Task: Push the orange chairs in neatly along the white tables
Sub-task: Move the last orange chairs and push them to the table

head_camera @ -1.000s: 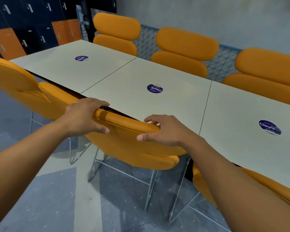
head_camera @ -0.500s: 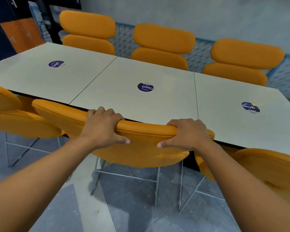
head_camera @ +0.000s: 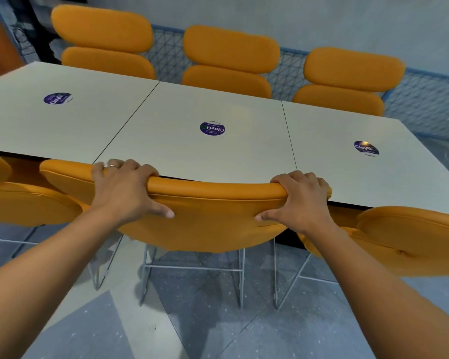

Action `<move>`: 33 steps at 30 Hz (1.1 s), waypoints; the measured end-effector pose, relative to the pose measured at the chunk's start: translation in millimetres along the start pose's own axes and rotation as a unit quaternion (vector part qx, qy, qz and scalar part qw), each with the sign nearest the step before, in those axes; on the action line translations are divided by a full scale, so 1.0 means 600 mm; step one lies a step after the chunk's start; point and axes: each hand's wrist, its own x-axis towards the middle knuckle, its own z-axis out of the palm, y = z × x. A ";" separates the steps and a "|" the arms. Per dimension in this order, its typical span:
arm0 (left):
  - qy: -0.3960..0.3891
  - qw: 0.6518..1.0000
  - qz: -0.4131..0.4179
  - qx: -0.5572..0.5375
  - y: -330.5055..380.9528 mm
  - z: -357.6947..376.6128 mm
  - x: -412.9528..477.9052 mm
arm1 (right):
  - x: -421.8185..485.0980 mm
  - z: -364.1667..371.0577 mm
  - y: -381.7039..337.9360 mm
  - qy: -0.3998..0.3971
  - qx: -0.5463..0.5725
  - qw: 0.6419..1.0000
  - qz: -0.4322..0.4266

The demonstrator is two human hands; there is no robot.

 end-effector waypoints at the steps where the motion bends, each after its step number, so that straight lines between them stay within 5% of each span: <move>1: 0.008 1.000 -0.003 0.003 -0.007 0.001 -0.002 | 0.003 -0.001 0.004 -0.003 0.001 1.000 -0.004; 12: 0.062 0.997 -0.031 0.043 0.004 0.022 0.000 | 0.025 -0.017 0.028 -0.061 -0.044 0.997 -0.004; 33: 0.065 0.997 0.032 0.034 -0.065 0.007 0.001 | -0.053 -0.010 -0.049 -0.019 -0.061 0.997 0.033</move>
